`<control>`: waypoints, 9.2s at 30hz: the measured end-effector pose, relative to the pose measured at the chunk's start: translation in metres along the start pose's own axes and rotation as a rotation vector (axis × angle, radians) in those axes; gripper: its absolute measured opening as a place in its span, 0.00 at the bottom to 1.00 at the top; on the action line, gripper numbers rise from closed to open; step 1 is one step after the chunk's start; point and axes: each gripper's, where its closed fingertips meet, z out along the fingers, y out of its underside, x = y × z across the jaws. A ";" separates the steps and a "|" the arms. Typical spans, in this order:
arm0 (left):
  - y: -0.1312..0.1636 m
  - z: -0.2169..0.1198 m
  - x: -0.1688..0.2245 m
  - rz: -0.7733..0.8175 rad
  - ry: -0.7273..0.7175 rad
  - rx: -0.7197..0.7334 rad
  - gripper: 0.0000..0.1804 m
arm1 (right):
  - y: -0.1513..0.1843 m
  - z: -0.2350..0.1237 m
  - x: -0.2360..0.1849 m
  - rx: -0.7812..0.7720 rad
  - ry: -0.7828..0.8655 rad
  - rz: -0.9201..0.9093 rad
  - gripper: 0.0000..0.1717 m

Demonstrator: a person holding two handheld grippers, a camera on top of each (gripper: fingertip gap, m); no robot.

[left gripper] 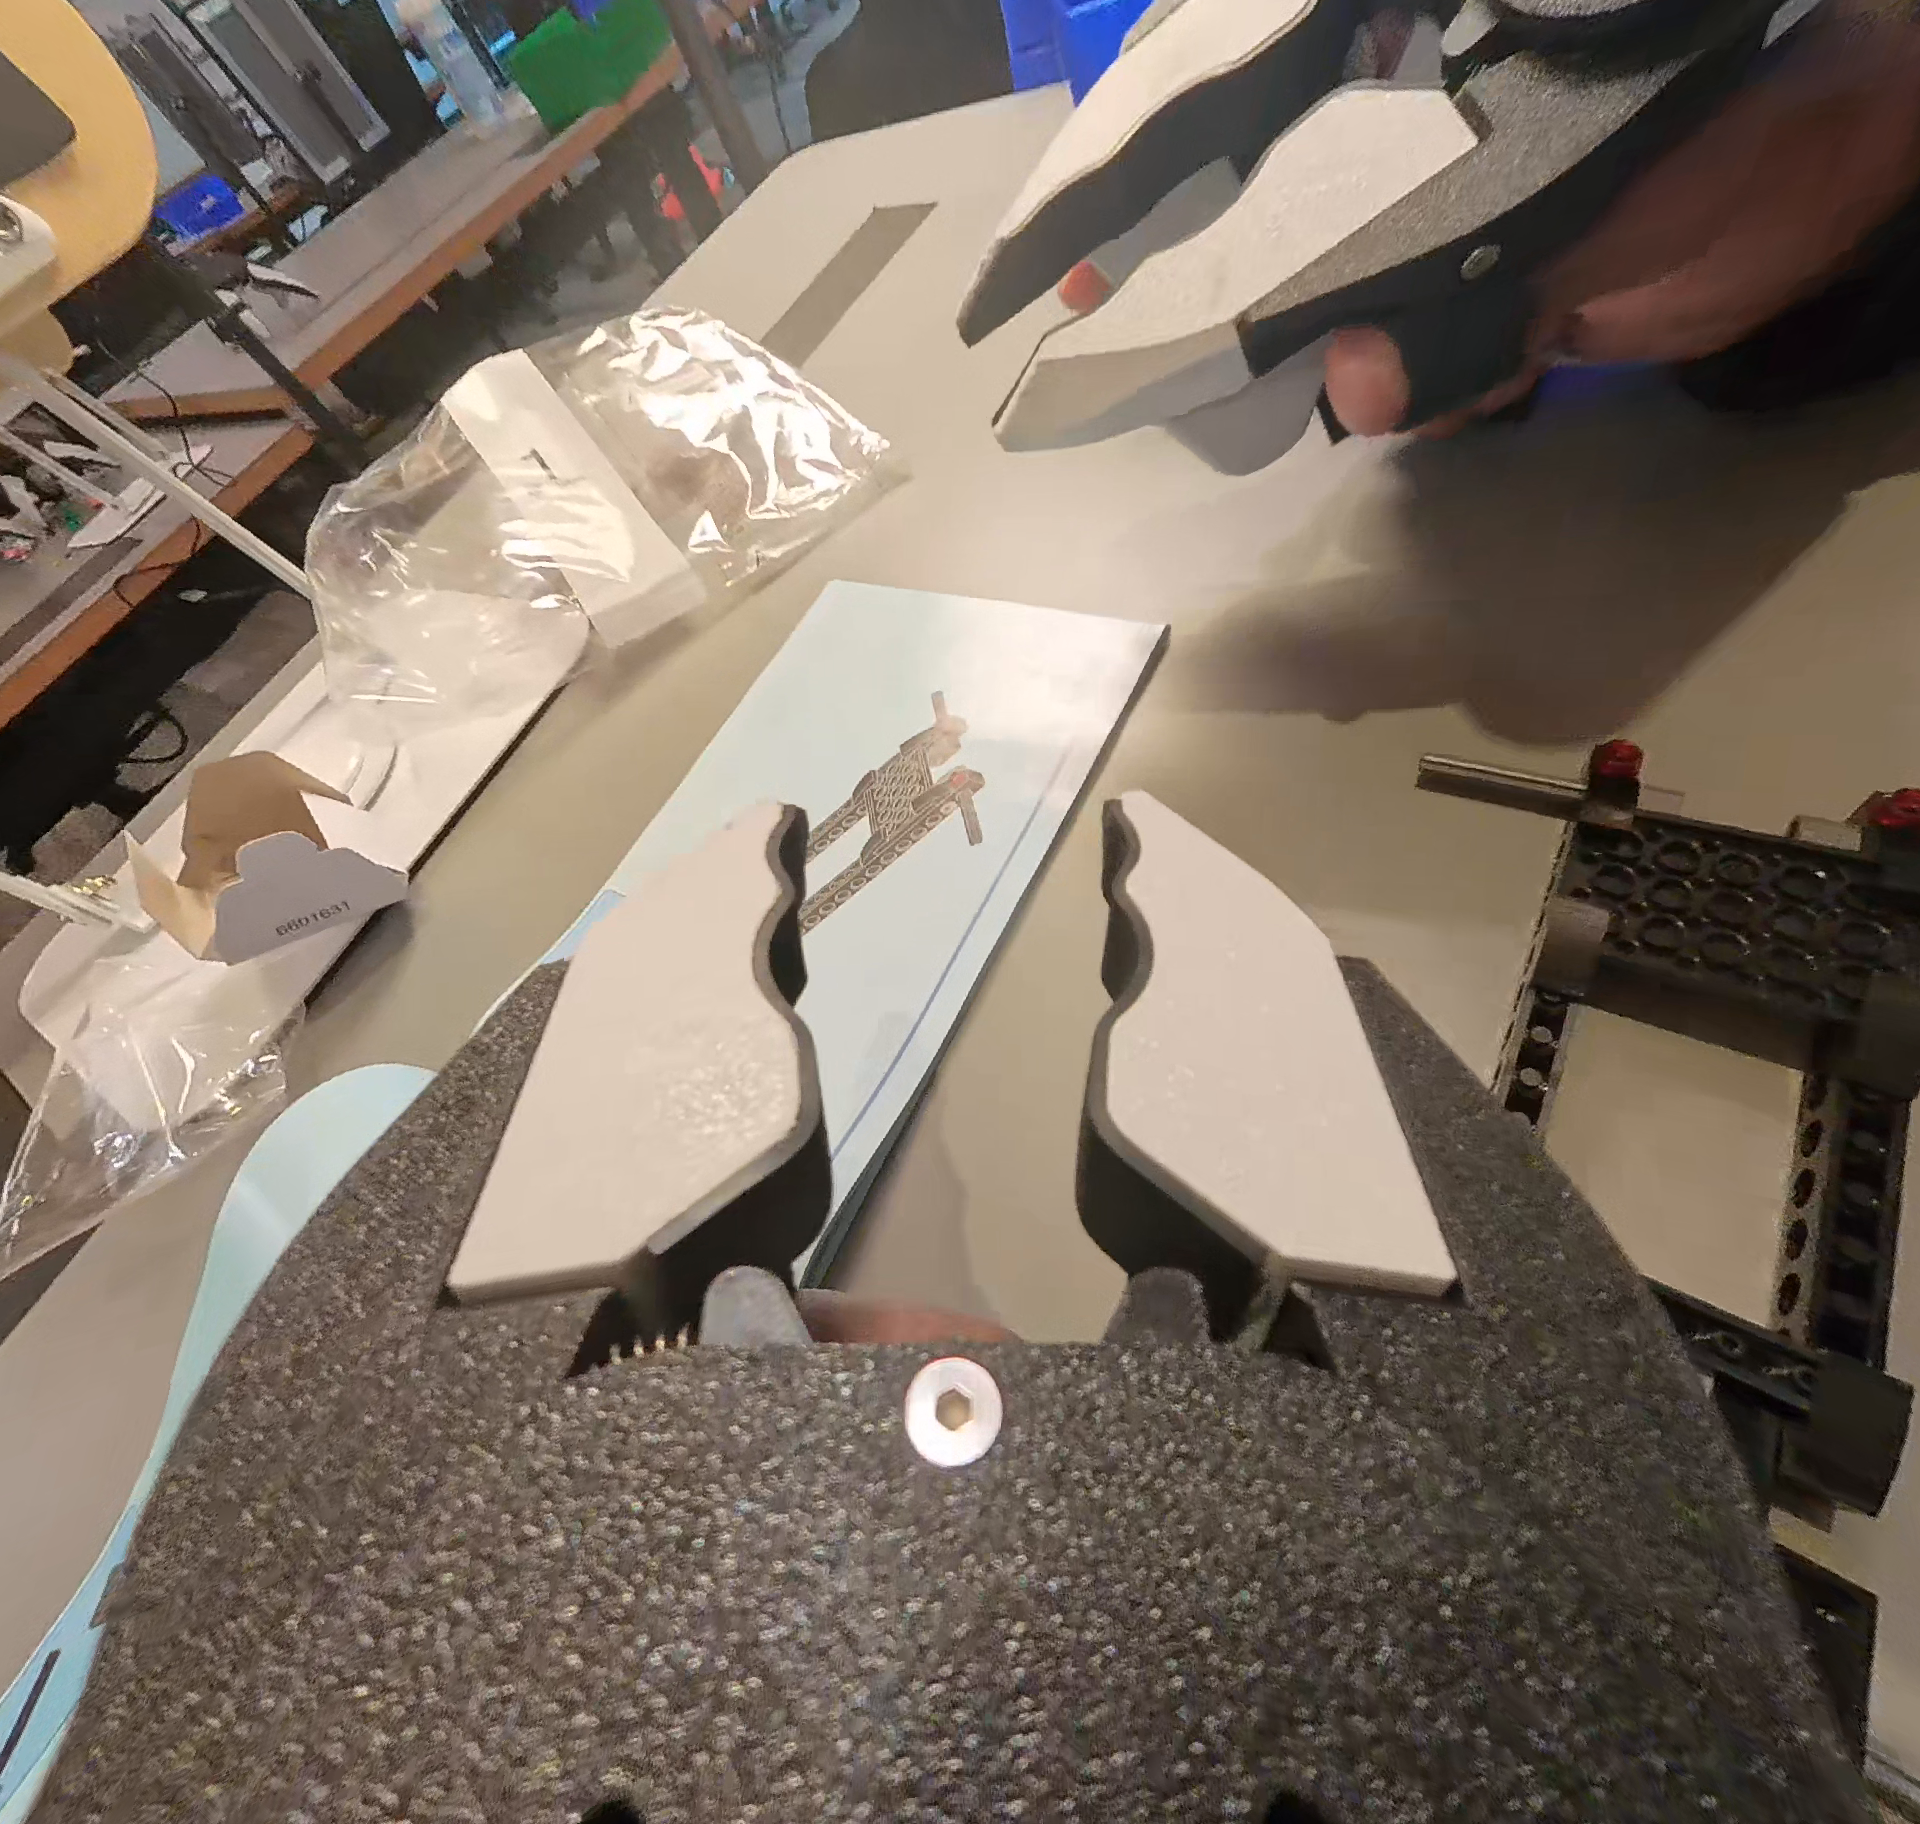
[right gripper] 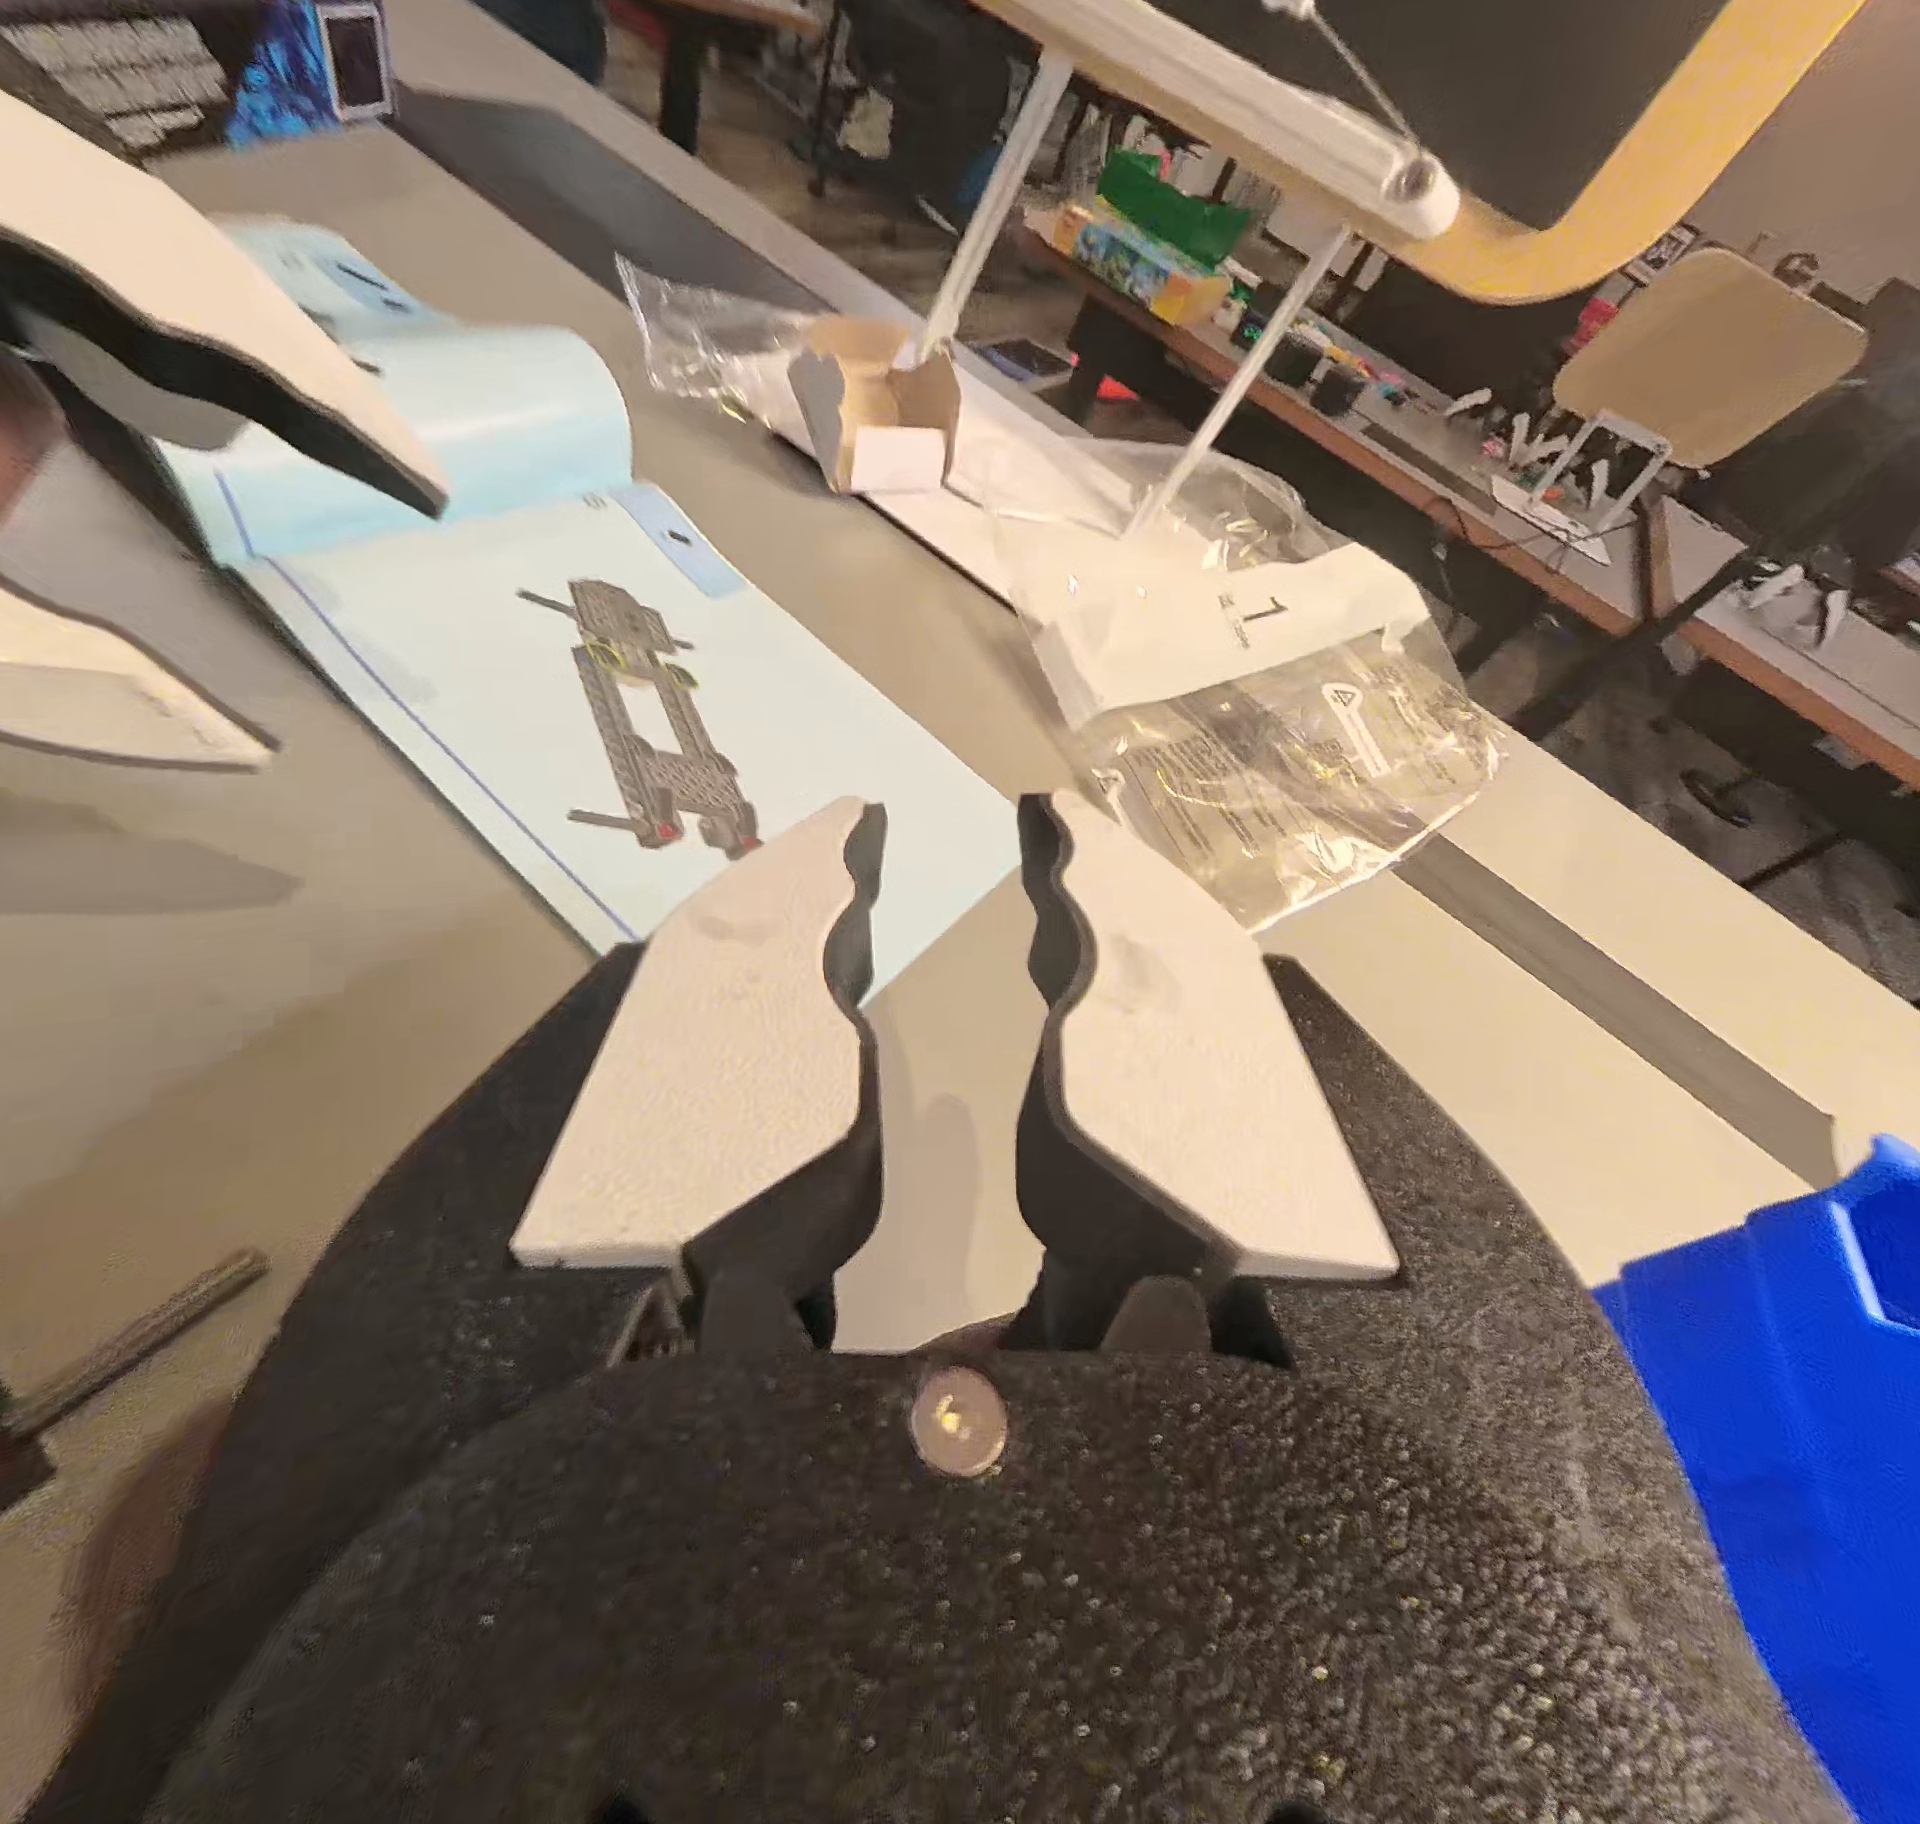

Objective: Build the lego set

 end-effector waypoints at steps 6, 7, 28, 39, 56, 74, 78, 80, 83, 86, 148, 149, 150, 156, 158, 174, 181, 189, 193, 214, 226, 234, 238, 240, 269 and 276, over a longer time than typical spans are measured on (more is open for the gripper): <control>0.010 0.011 0.000 0.070 0.000 -0.136 0.42 | 0.007 0.000 0.020 -0.022 0.037 0.050 0.15; 0.008 0.013 0.000 0.080 0.005 -0.154 0.42 | 0.008 0.000 0.022 -0.022 0.034 0.073 0.15; -0.001 0.050 0.004 -0.151 0.171 -0.218 0.39 | 0.020 0.010 0.019 -0.116 -0.019 0.109 0.14; -0.003 0.043 0.016 -0.051 0.167 -0.272 0.38 | 0.042 0.009 0.027 -0.247 0.028 0.109 0.14; 0.002 0.087 0.043 0.151 0.368 -0.418 0.19 | 0.051 0.010 0.040 -0.279 0.019 0.279 0.13; 0.009 0.081 0.052 0.160 0.412 -0.469 0.07 | 0.050 0.011 0.038 -0.276 0.003 0.267 0.13; 0.009 0.080 0.052 0.170 0.412 -0.475 0.07 | 0.050 0.011 0.038 -0.275 0.001 0.276 0.13; 0.010 0.080 0.051 0.186 0.407 -0.480 0.06 | 0.050 0.011 0.038 -0.275 0.001 0.274 0.13; 0.010 0.080 0.050 0.207 0.395 -0.482 0.05 | 0.050 0.011 0.037 -0.276 0.001 0.264 0.13; 0.010 0.080 0.050 0.222 0.390 -0.483 0.05 | 0.049 0.011 0.037 -0.276 0.002 0.260 0.13; -0.009 0.067 0.027 -0.002 0.315 -0.391 0.13 | 0.048 0.031 -0.010 -0.317 -0.132 -0.155 0.24; -0.009 0.067 0.028 0.008 0.305 -0.397 0.14 | 0.048 0.031 -0.010 -0.316 -0.131 -0.158 0.24; -0.008 0.069 0.028 0.018 0.293 -0.402 0.15 | 0.048 0.031 -0.010 -0.315 -0.131 -0.159 0.24; -0.007 0.074 0.029 0.079 0.232 -0.404 0.15 | 0.049 0.031 -0.008 -0.323 -0.135 -0.142 0.25; -0.007 0.074 0.028 0.087 0.215 -0.400 0.14 | 0.049 0.031 -0.008 -0.324 -0.135 -0.139 0.25; -0.036 0.009 -0.053 -0.202 -0.166 -0.156 0.00 | 0.041 0.028 0.003 -0.268 -0.083 -0.091 0.24; 0.000 -0.110 -0.122 -0.479 -0.522 0.010 0.00 | 0.042 0.029 0.001 -0.273 -0.068 -0.132 0.23; 0.080 -0.195 -0.130 -0.647 -0.723 -0.152 0.15 | 0.043 0.029 -0.001 -0.281 -0.065 -0.162 0.23; 0.075 -0.222 -0.130 -0.612 -0.820 -0.122 0.23 | 0.045 0.030 -0.002 -0.290 -0.058 -0.183 0.23; 0.116 -0.093 -0.094 -0.509 -0.435 -0.486 0.28 | 0.046 0.030 -0.004 -0.297 -0.042 -0.222 0.21; 0.041 -0.089 -0.039 -0.323 -0.089 -0.031 0.18 | 0.046 0.030 -0.005 -0.296 -0.045 -0.228 0.20; 0.025 -0.072 0.014 -0.095 0.051 0.013 0.18 | 0.046 0.010 -0.001 -0.285 -0.074 -0.064 0.19; 0.023 -0.077 0.030 -0.105 0.193 0.025 0.21 | 0.049 -0.018 -0.017 -0.303 -0.201 0.073 0.19; 0.028 -0.080 0.037 -0.143 0.276 -0.007 0.25 | 0.052 -0.034 -0.030 -0.318 -0.283 0.091 0.20; 0.069 -0.091 0.075 -0.139 0.513 -0.292 0.39 | 0.014 -0.088 -0.156 -0.360 -0.867 -0.185 0.37; 0.069 -0.092 0.073 -0.159 0.517 -0.293 0.38 | 0.044 -0.081 -0.164 -0.531 -0.870 -0.285 0.37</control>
